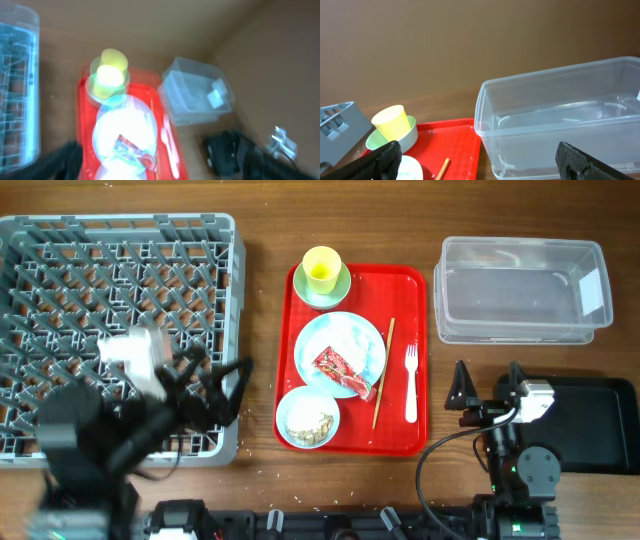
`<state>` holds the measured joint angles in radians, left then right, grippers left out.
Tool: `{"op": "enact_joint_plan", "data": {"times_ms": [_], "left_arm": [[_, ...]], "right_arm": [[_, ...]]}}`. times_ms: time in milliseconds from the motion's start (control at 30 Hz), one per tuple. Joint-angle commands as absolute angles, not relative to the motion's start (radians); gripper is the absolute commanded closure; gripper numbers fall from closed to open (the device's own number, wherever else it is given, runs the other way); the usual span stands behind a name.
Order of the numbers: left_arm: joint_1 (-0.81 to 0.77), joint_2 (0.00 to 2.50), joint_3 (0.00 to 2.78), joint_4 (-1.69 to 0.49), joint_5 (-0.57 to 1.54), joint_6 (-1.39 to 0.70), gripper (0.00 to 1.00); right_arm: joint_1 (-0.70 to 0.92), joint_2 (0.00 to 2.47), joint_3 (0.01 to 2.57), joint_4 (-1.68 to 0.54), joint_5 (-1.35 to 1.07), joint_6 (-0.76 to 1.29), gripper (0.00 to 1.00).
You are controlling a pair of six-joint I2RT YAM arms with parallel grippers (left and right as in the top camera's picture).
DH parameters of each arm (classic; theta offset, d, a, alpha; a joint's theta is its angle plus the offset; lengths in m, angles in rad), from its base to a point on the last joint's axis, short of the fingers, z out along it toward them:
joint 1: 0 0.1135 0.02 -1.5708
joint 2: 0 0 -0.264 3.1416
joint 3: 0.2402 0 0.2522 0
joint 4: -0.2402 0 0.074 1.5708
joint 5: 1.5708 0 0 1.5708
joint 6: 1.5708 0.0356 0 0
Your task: Sort waste into correct bins and load items into the dishwasher rack
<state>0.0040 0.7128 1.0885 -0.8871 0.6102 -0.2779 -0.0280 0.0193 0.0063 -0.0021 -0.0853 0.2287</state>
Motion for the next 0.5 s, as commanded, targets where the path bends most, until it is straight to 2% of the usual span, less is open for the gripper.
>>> {"op": "enact_joint_plan", "data": {"times_ms": [0,33,100,167,200,267,333,400,467], "left_arm": [[-0.085,1.029,1.450,-1.195,0.522,-0.109,0.00],[-0.126,1.140,1.545,-1.252,0.548,-0.136,0.00],[-0.160,1.210,1.556,-1.266,0.617,-0.220,0.00],[-0.221,1.286,1.556,-1.261,0.642,-0.213,0.00],[-0.261,1.311,1.556,-1.266,0.579,-0.238,0.00],[-0.333,1.314,1.556,-1.327,0.212,-0.494,0.00],[-0.322,1.287,1.556,-1.385,-0.100,-0.593,0.00],[-0.210,1.244,1.556,-1.431,-0.234,-0.633,0.00],[-0.049,1.221,1.556,-1.447,-0.233,-0.633,0.00]], "right_arm": [[-0.024,0.014,0.005,0.002,-0.076,0.212,0.00],[-0.024,0.014,0.005,0.002,-0.076,0.212,0.00],[-0.024,0.014,0.005,0.002,-0.076,0.212,0.00],[-0.024,0.014,0.005,0.002,-0.076,0.212,0.00],[-0.024,0.014,0.005,0.002,-0.076,0.212,0.00],[-0.024,0.014,0.005,0.002,-0.076,0.212,0.00],[-0.024,0.014,0.005,0.002,-0.076,0.212,0.00],[-0.024,0.014,0.005,0.002,-0.076,0.212,0.00],[-0.024,0.014,0.005,0.002,-0.076,0.212,0.00]]}}
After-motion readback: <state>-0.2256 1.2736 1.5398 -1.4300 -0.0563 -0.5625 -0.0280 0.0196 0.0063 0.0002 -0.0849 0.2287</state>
